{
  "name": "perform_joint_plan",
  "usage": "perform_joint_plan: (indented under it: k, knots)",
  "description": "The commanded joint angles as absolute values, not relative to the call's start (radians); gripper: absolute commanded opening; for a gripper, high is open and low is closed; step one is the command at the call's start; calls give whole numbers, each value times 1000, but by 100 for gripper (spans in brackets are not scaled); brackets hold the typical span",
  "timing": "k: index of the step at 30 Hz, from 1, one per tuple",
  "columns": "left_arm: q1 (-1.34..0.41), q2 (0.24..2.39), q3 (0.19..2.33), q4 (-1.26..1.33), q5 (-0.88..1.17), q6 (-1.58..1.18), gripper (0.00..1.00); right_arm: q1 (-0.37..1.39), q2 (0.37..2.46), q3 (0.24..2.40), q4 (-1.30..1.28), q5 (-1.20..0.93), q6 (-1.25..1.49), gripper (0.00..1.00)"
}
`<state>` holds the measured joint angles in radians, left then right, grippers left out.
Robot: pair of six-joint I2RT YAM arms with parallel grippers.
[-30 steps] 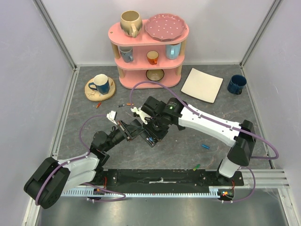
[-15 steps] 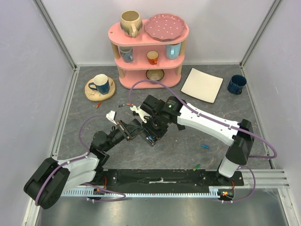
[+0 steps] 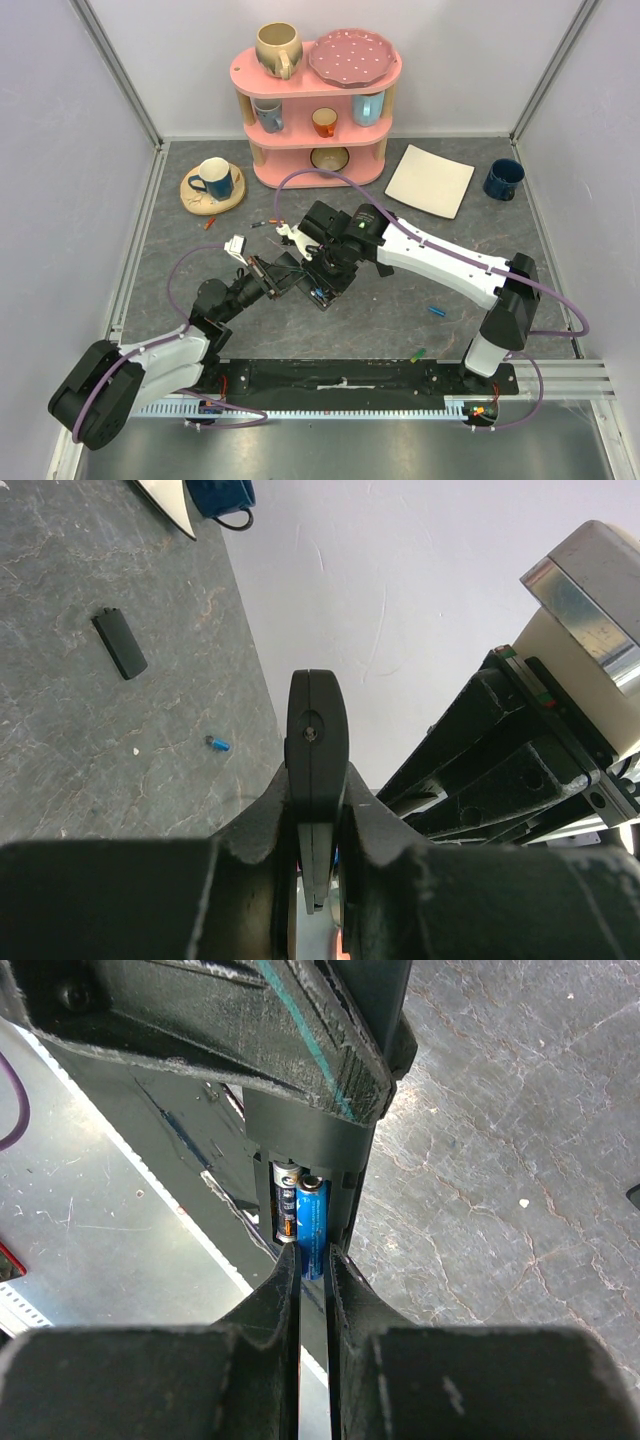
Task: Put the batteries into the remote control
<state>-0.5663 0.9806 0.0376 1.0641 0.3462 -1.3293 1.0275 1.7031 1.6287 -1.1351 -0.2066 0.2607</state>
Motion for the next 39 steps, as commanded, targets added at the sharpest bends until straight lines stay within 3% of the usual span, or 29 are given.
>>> perform_joint_plan:
  k: [1,39]
  knots:
    - [-574,937,-26,1126,379,-1342,2,1012,1715,1646,-1166,-156,232,10]
    - [-574,946,-11,1092,385,-1322,2,1014,1736,1693,-1164,-179,239,35]
